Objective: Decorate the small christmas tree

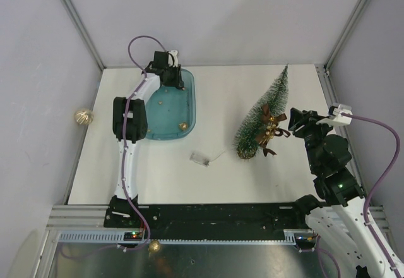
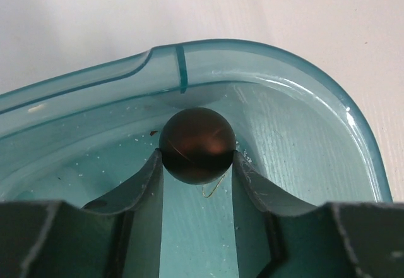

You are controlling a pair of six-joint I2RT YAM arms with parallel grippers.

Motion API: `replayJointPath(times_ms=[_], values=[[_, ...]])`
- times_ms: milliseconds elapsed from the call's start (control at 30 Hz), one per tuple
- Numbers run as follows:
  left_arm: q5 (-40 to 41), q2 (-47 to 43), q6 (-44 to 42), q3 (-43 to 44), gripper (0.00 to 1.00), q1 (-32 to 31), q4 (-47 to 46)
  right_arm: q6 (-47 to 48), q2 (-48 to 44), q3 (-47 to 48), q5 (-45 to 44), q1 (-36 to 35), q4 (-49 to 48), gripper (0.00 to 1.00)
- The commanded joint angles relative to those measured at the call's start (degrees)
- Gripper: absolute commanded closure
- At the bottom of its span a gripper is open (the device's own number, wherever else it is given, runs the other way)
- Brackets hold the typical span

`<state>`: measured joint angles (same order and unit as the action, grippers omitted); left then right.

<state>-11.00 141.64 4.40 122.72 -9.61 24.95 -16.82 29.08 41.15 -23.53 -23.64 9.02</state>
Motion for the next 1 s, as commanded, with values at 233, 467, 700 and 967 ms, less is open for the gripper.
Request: replayJointPath(times_ms=[233, 467, 700, 967], values=[[-9.51, -16.5, 0.64, -12.61, 0.72, 0.28, -1.31, 0.84, -0.4, 0.25, 0.47, 0.24, -1.78, 0.53], [-18.41, -33.78, 3.16, -23.88, 0.69, -0.64, -1.18, 0.99, -0.16, 0.17, 0.51, 0.26, -1.55, 0.53], [-24.42, -42.99, 6.77, -26.73, 0.67, -6.46, -1.07, 0.99, 0.4, 0.21, 0.54, 0.39, -1.63, 0.53], [-36.57, -41.49, 12.79, -24.64, 0.67, -14.56, -1.04, 0.51, 0.92, -0.38, 0.49, 0.35, -0.77, 0.53]])
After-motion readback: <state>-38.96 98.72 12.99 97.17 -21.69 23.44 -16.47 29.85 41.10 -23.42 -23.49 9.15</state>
